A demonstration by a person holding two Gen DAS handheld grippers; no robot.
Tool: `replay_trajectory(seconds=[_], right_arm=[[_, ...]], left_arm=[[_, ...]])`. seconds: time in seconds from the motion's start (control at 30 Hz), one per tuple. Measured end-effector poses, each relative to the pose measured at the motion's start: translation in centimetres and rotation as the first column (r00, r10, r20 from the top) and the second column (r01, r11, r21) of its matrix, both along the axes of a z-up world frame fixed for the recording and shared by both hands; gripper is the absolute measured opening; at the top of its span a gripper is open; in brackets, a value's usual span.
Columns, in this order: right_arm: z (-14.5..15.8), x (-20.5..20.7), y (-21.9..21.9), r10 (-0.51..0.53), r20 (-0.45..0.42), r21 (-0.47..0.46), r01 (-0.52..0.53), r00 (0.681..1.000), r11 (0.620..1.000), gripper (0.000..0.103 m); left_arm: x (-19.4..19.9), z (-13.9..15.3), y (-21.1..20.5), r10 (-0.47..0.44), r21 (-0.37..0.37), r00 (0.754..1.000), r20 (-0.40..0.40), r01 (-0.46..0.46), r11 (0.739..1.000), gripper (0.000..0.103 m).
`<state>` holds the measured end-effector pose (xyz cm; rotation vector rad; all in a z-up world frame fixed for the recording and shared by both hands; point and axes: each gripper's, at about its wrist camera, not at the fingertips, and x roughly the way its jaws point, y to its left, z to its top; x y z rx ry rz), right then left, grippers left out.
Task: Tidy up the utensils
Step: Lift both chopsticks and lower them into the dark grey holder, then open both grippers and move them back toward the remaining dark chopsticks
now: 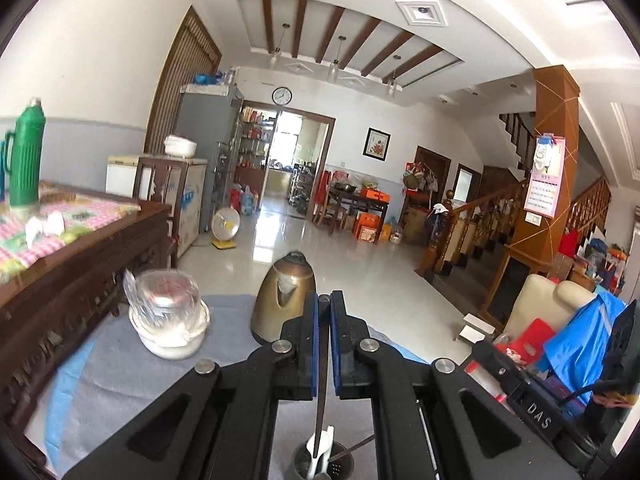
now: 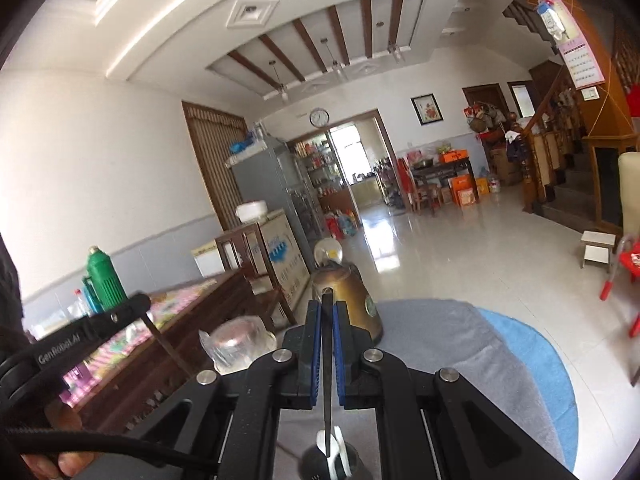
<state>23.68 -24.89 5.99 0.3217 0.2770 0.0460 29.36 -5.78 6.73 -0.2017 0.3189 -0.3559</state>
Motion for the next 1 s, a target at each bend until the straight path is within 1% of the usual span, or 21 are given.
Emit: replay_trajectory(seconds=[0.07, 0.17, 0.23, 0.37, 0.43, 0.47, 0.5, 0.57, 0.67, 0.7, 0.8, 0.87, 0.93, 1.0], right_arm=[[-1.0, 0.6, 0.4, 0.001, -0.027, -0.018, -0.001, 1.0, 1.0, 0.006], [-2.2, 1.3, 0.9, 0.021, -0.077, -0.045, -0.024, 0.997, 0.999, 0.006], [-2.7, 1.3, 1.3, 0.029, -0.099, -0.071, -0.036, 0.995, 0.997, 0.006], [-3.4, 0.9, 1.6, 0.054, -0.129, -0.083, -0.066, 0.99, 0.994, 0.008], [-3.7, 0.7, 1.6, 0.078, -0.147, -0.068, -0.088, 0.986, 0.994, 0.008], [-3.7, 0.7, 1.5, 0.085, -0.156, -0.058, -0.095, 0.984, 0.994, 0.008], [-3.8, 0.4, 1.3, 0.09, -0.16, -0.049, -0.099, 0.983, 0.994, 0.008], [-4.0, 0.0, 0.8, 0.101, -0.161, -0.022, -0.106, 0.982, 0.994, 0.009], [-4.2, -1.2, -0.1, 0.102, -0.148, 0.01, -0.102, 0.984, 0.995, 0.01], [-4.3, -2.0, -0.7, 0.101, -0.138, 0.027, -0.098, 0.985, 0.995, 0.01], [-4.7, -3.6, -1.7, 0.089, -0.116, 0.057, -0.083, 0.989, 0.995, 0.016], [-5.2, -5.0, -2.4, 0.077, -0.102, 0.068, -0.071, 0.992, 0.995, 0.025], [-6.6, -6.5, -3.2, 0.062, -0.109, 0.084, -0.053, 0.992, 0.995, 0.032], [-8.3, -7.3, -3.5, 0.073, -0.135, 0.101, -0.059, 0.988, 0.993, 0.033]], left_arm=[[0.8, -1.8, -0.1, 0.001, -0.012, 0.999, -0.043, -0.001, 1.0, 0.005], [1.5, -3.8, -0.1, -0.002, -0.013, 0.996, -0.088, 0.001, 1.0, 0.005], [1.7, -4.6, -0.3, -0.013, 0.0, 0.994, -0.112, 0.014, 1.0, 0.005], [1.0, -4.9, -0.6, -0.012, 0.047, 0.993, -0.117, 0.017, 0.999, 0.005], [0.6, -4.7, -0.5, -0.018, 0.062, 0.993, -0.117, 0.026, 0.998, 0.009], [0.3, -4.7, -0.4, -0.023, 0.071, 0.993, -0.116, 0.032, 0.997, 0.017], [0.0, -4.7, -0.2, -0.023, 0.081, 0.993, -0.112, 0.032, 0.996, 0.034], [-1.1, -4.7, 0.6, -0.006, 0.091, 0.996, -0.091, 0.015, 0.996, 0.053], [-2.6, -4.7, 2.2, 0.006, 0.091, 0.998, -0.069, 0.001, 0.996, 0.054], [-3.2, -5.0, 2.7, 0.016, 0.095, 0.998, -0.068, -0.01, 0.995, 0.056], [-4.7, -5.9, 3.9, 0.054, 0.113, 0.996, -0.07, -0.046, 0.993, 0.058], [-6.0, -7.1, 4.7, 0.088, 0.142, 0.994, -0.069, -0.078, 0.987, 0.059], [-7.0, -8.6, 5.3, 0.111, 0.158, 0.99, -0.088, -0.096, 0.983, 0.061], [-7.8, -10.6, 5.9, 0.116, 0.153, 0.984, -0.133, -0.095, 0.984, 0.061]])
